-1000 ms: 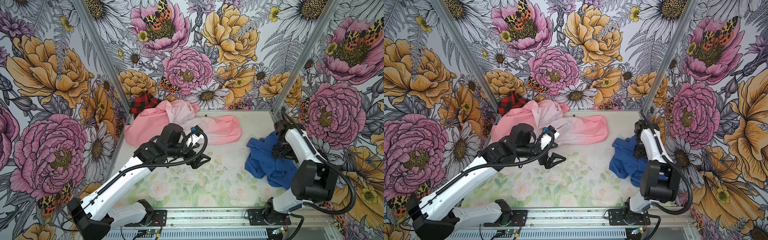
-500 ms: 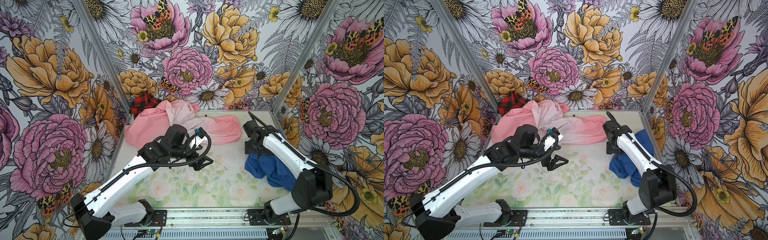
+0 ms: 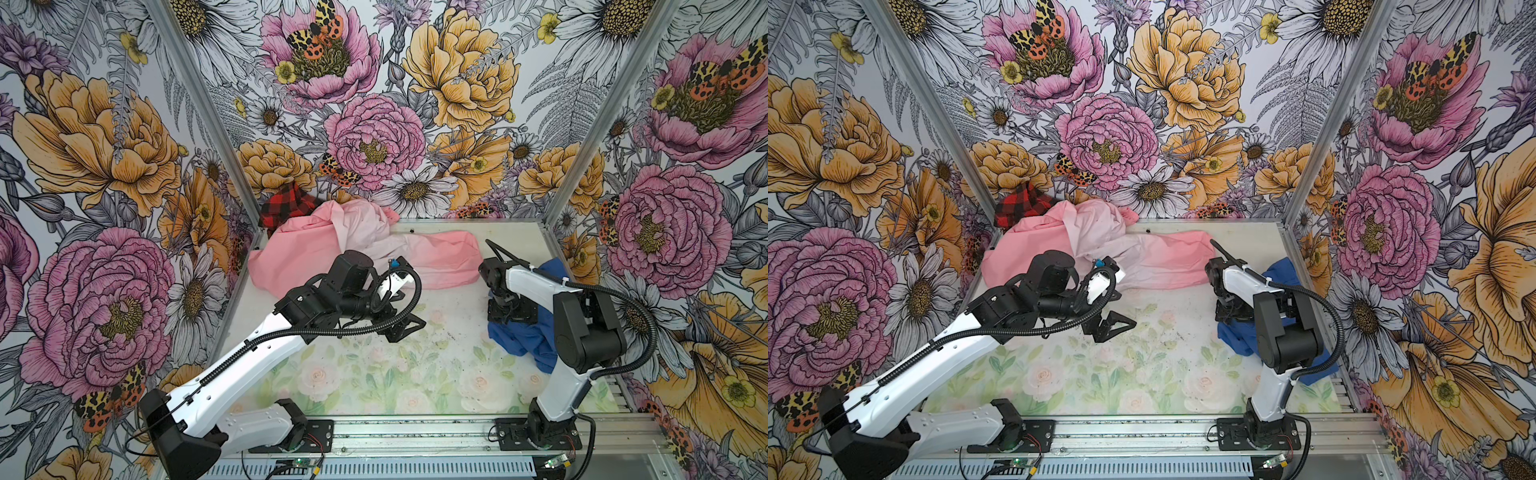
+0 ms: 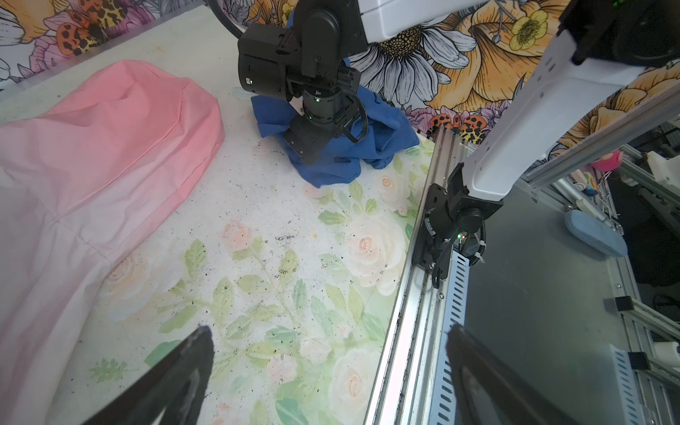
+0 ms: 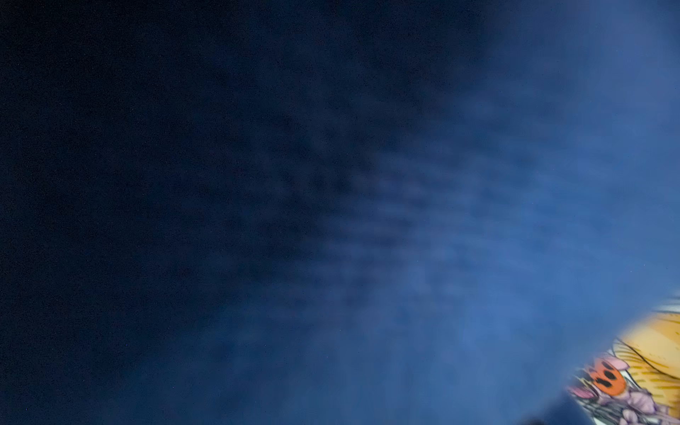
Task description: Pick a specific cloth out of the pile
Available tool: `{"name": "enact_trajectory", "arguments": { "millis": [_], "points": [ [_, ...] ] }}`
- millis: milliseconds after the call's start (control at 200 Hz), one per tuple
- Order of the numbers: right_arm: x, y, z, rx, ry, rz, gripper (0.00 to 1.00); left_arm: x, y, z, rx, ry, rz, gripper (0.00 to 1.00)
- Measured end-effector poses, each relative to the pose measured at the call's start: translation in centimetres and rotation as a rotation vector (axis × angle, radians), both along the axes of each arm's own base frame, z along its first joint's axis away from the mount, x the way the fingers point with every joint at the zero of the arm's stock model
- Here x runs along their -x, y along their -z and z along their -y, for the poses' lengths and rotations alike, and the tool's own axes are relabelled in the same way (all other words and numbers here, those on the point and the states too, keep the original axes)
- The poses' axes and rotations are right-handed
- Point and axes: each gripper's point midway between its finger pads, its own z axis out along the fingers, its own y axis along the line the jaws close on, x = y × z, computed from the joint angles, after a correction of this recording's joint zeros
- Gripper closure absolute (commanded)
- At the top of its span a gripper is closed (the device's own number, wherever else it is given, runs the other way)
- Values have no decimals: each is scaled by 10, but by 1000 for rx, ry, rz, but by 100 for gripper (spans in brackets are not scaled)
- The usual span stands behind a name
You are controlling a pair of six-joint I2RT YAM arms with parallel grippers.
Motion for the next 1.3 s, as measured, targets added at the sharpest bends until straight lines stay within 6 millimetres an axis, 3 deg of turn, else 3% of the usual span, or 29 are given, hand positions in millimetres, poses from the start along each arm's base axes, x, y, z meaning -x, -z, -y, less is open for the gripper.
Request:
{"name": "enact_trajectory", "arguments": {
  "millis": [70,160,245,370,480,691,926,1006,1126,1296],
  "points": [
    [-1,4,0,-91,38,48,47,1,-2,-2,9,2,2,1],
    [-2,2,4,-223,102,123,79,0,-6,-5,18,-1,14,1],
    [-5,-3,7,-359,163,195,100,-1,-8,-7,21,-4,24,1],
    [-19,-12,7,-535,198,285,100,-2,-8,-7,22,-4,26,1],
    [-46,-25,8,-694,227,384,100,-2,-9,-7,23,-6,29,1],
    [-142,-67,20,-825,152,577,100,-12,1,-5,-10,-30,24,1],
    [-236,-116,72,-648,74,724,100,-33,20,-1,-65,-67,-4,1],
    [-257,-120,91,-549,53,733,100,-40,18,-2,-64,-82,-1,1],
    [-278,-113,101,-478,38,713,100,-49,17,-3,-64,-99,-1,1],
    [-294,-87,80,-558,38,677,100,-55,25,1,-80,-100,-19,1]
  ]
}}
